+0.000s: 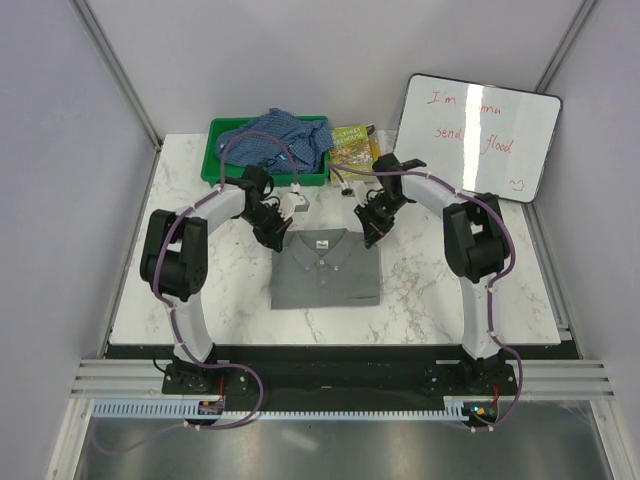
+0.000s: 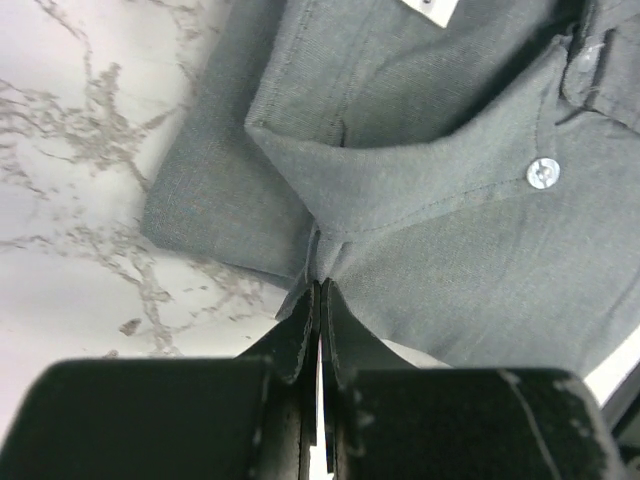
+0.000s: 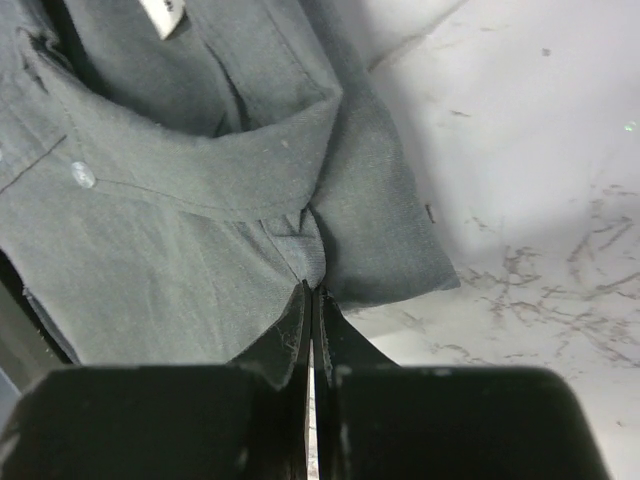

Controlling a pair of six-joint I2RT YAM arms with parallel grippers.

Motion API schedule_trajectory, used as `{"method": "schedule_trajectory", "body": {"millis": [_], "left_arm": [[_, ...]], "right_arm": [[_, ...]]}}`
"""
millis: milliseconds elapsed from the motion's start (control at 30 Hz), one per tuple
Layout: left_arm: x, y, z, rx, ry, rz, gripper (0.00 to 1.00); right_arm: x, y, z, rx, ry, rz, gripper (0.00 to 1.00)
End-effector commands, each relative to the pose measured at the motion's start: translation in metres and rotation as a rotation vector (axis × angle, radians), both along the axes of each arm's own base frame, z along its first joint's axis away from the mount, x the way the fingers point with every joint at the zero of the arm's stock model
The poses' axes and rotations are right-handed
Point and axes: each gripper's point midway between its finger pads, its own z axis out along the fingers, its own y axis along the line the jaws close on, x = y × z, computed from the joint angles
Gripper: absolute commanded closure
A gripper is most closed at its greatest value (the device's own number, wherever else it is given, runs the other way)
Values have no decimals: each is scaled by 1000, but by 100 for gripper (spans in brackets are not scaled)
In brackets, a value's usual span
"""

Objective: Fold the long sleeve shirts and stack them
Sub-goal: Fold the shirt, then neatly place the folded shirt to the corner

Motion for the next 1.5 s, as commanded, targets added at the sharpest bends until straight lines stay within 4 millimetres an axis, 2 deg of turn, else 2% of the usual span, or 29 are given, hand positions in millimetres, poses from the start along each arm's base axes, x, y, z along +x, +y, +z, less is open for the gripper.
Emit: {"method": "schedule_trajectory", "body": {"millis": [0,33,67,133,167,200,233,267,300,333,367,400,433,467,500,533,567,600,633,667,700,733,867,933,1100,1200,1333,1400,1467], "left_arm": [[30,7,-11,43,-85,74,98],[32,8,-11,48,-89,88,98],[34,9,-10,44,-90,101,97],[37,6,0,16,-100,136,84],[39,7,15,-8,-126,159,78],[40,8,29,-33,-137,203,67],[39,4,43,-81,-143,227,64],[34,5,74,-149,-160,285,62],[25,-2,89,-205,-153,293,36],[12,-15,107,-300,-124,278,33],[-10,-24,132,-391,-94,309,5],[-23,-34,142,-461,-48,313,1],[-41,-46,153,-538,11,307,0],[-60,-60,148,-585,127,366,1],[-74,-68,156,-626,154,374,0],[-89,-76,158,-664,219,375,1],[-113,-85,142,-667,380,442,1],[-117,-92,153,-736,350,411,1],[-131,-93,135,-736,401,433,1],[-144,-101,135,-743,455,442,1],[-141,-104,137,-774,409,439,1],[-150,-106,126,-761,467,467,1],[-143,-107,102,-756,478,536,1],[-134,-103,80,-719,480,606,1],[-115,-79,30,-628,521,788,2],[-109,-63,6,-591,551,860,3],[-110,-45,-20,-528,595,965,3],[-111,-39,-25,-503,602,994,2],[-112,-33,-20,-518,613,1005,2]], "right_arm": [[27,-16,-11,-47,-72,-85,100],[34,-16,-9,-46,-89,-120,100],[38,-17,-5,-39,-97,-137,83],[49,-17,20,13,-115,-199,63],[51,-17,33,40,-120,-220,49],[55,-22,60,79,-153,-250,40],[51,-17,79,145,-148,-259,31],[46,-17,95,188,-133,-290,14],[40,-18,131,260,-172,-302,5],[29,-14,133,311,-146,-319,2],[12,-2,151,413,-72,-333,2],[-10,3,155,457,-16,-348,2],[-11,11,162,522,-25,-344,2],[-30,26,170,589,106,-365,2],[-47,31,159,593,177,-380,2],[-47,41,159,627,168,-371,2],[-56,49,157,642,213,-378,2],[-81,60,148,638,342,-407,2],[-79,70,153,697,317,-389,2],[-90,77,152,708,354,-386,2],[-98,80,148,730,396,-406,2],[-104,82,142,725,418,-408,2],[-124,91,110,675,490,-407,2],[-123,94,103,676,508,-403,2],[-127,91,47,569,627,-425,2],[-127,82,15,510,660,-446,2],[-121,53,-26,438,701,-536,2],[-123,39,-31,405,695,-541,2],[-122,26,-23,398,674,-534,2]]}}
